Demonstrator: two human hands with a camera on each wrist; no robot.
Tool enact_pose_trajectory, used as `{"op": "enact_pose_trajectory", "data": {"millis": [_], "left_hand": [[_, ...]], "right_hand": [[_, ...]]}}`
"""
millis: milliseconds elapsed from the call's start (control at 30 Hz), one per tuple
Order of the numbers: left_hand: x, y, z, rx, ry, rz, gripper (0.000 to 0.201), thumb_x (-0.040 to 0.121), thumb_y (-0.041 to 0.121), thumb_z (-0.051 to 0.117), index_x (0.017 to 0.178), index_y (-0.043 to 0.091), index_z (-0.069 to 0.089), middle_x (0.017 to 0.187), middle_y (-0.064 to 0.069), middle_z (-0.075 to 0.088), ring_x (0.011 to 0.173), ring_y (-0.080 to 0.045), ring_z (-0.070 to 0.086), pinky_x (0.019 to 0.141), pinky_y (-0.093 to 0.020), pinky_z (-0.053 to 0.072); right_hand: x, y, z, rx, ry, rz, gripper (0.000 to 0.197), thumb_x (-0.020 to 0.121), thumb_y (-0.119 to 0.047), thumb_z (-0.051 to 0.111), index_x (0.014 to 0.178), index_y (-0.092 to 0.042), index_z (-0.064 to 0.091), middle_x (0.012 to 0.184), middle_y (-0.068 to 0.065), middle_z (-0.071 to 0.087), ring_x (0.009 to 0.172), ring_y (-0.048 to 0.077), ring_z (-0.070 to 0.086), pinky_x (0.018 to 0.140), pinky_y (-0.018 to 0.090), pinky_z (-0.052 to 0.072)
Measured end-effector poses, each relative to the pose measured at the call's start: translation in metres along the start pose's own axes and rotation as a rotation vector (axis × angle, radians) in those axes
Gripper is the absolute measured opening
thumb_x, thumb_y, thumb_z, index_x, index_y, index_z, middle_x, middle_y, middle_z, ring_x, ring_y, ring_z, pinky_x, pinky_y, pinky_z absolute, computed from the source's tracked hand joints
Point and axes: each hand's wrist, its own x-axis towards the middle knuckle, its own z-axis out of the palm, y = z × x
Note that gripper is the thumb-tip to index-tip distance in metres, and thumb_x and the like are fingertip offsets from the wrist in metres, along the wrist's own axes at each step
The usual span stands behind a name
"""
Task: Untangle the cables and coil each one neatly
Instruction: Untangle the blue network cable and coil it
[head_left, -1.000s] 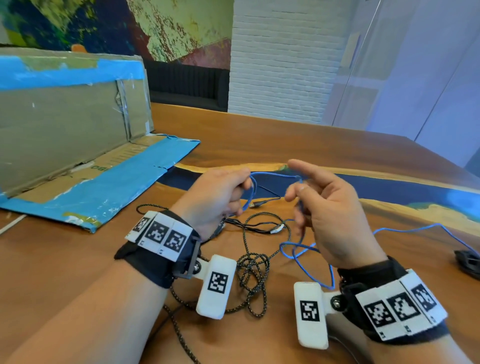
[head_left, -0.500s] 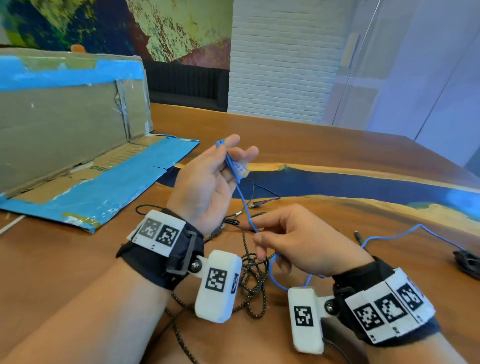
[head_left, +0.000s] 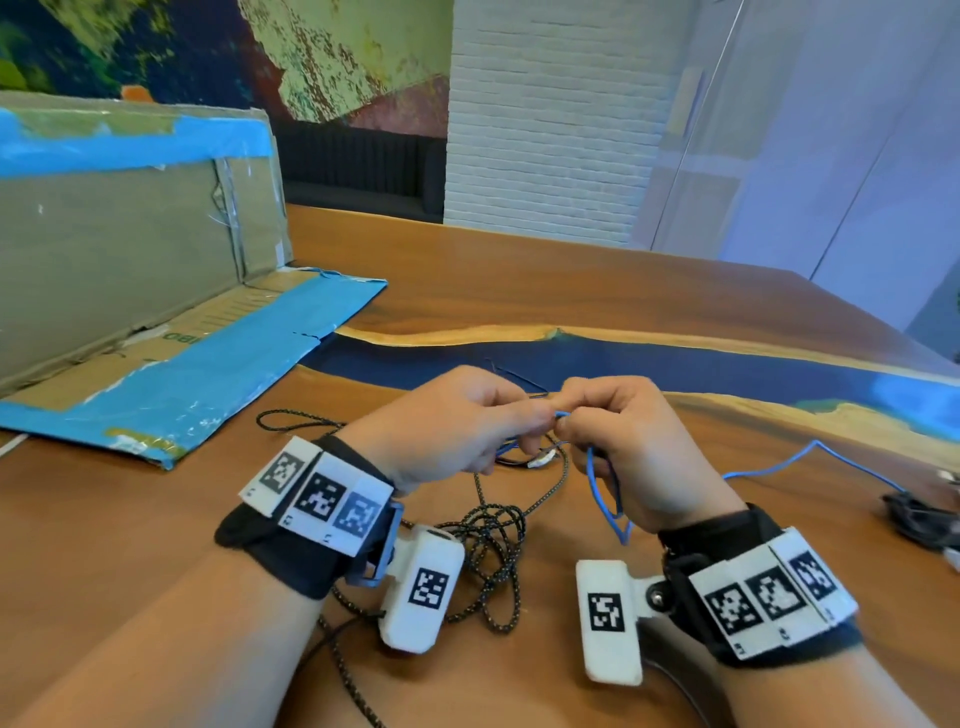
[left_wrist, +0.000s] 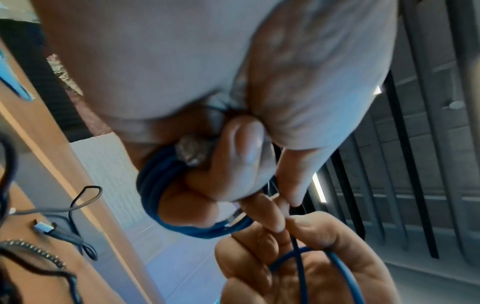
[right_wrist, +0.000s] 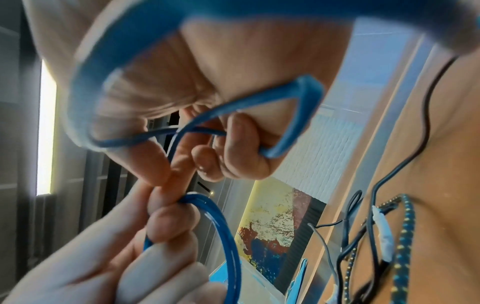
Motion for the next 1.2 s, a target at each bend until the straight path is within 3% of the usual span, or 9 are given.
{"op": "enact_pose_trajectory", "data": {"millis": [167,333,433,567,667,767,933,1067,1200], "left_hand": [[0.001,-0.002,-0.011,0.001,0.164,-0.015,0.045,0.106,0.036,0.05,0.069,0.012,0.055,0.044,0.005,0.032,0.041,-0.014,0.031,0.065,-0.038,0.039],[0.005,-0.005,-0.032,-0.263,0.566,-0.04,0.043,0.107,0.032,0.048,0.067,0.016,0.047,0.045,0.006,0.025,0.043,-0.015,0.027,0.063,-0.033,0.042],[0.011,-0.009,-0.031,-0.341,0.698,-0.051,0.039,0.106,0.028,0.05,0.069,0.016,0.048,0.042,0.007,0.025,0.038,-0.012,0.029,0.06,-0.032,0.041],[0.015,-0.01,-0.028,-0.36,0.75,-0.059,0.039,0.104,0.027,0.051,0.066,0.017,0.049,0.043,0.005,0.026,0.038,-0.011,0.031,0.064,-0.034,0.043],[0.016,-0.011,-0.029,-0.358,0.772,-0.063,0.038,0.102,0.025,0.052,0.065,0.017,0.047,0.043,0.005,0.025,0.038,-0.012,0.03,0.067,-0.036,0.045],[0.015,-0.014,-0.036,-0.37,0.795,-0.091,0.036,0.101,0.026,0.053,0.067,0.016,0.048,0.043,0.006,0.027,0.036,-0.011,0.034,0.07,-0.037,0.046],[0.015,-0.019,-0.055,-0.476,0.87,-0.141,0.032,0.104,0.029,0.052,0.075,0.016,0.05,0.04,0.009,0.035,0.031,-0.008,0.039,0.076,-0.042,0.042],[0.017,-0.018,-0.05,-0.492,0.893,-0.144,0.03,0.103,0.027,0.052,0.076,0.016,0.051,0.039,0.008,0.034,0.031,-0.008,0.037,0.075,-0.039,0.045],[0.014,-0.019,-0.056,-0.516,0.891,-0.159,0.033,0.105,0.032,0.05,0.077,0.015,0.051,0.039,0.008,0.036,0.031,-0.008,0.039,0.075,-0.039,0.043]], "right_hand": [[0.003,0.006,0.002,0.123,0.124,0.01,0.024,0.086,-0.025,0.067,0.092,-0.004,0.077,0.048,-0.008,0.035,0.044,0.013,0.021,0.043,0.025,0.018],[0.01,0.005,-0.026,0.567,0.434,-0.013,0.018,0.086,-0.01,0.068,0.073,-0.014,0.057,0.05,-0.005,0.028,0.047,0.014,0.03,0.06,0.035,0.053],[0.011,0.007,-0.036,0.678,0.467,0.003,0.019,0.096,-0.005,0.059,0.082,-0.018,0.057,0.052,-0.004,0.033,0.046,0.013,0.036,0.064,0.032,0.057],[0.013,0.017,-0.035,0.337,0.423,0.041,0.022,0.093,-0.001,0.066,0.114,-0.008,0.069,0.056,0.004,0.031,0.041,0.013,0.03,0.055,0.031,0.053],[0.011,0.018,-0.028,0.131,0.323,0.067,0.012,0.084,-0.015,0.078,0.088,-0.004,0.075,0.057,0.009,0.038,0.044,0.015,0.031,0.066,0.038,0.058],[0.009,0.01,-0.025,0.253,0.282,0.063,0.03,0.085,-0.026,0.072,0.065,-0.008,0.06,0.057,0.011,0.034,0.045,0.016,0.035,0.076,0.043,0.06],[0.012,0.001,-0.044,0.839,0.471,-0.036,0.026,0.107,-0.024,0.045,0.089,-0.012,0.06,0.055,-0.003,0.031,0.051,0.014,0.041,0.075,0.036,0.061],[0.01,0.009,-0.045,0.705,0.457,0.032,0.017,0.105,-0.015,0.047,0.102,-0.012,0.063,0.06,-0.004,0.031,0.049,0.015,0.034,0.069,0.036,0.059],[0.012,0.013,-0.042,0.42,0.491,0.081,0.019,0.099,-0.016,0.063,0.081,-0.015,0.057,0.054,-0.003,0.03,0.047,0.015,0.04,0.065,0.037,0.059]]}}
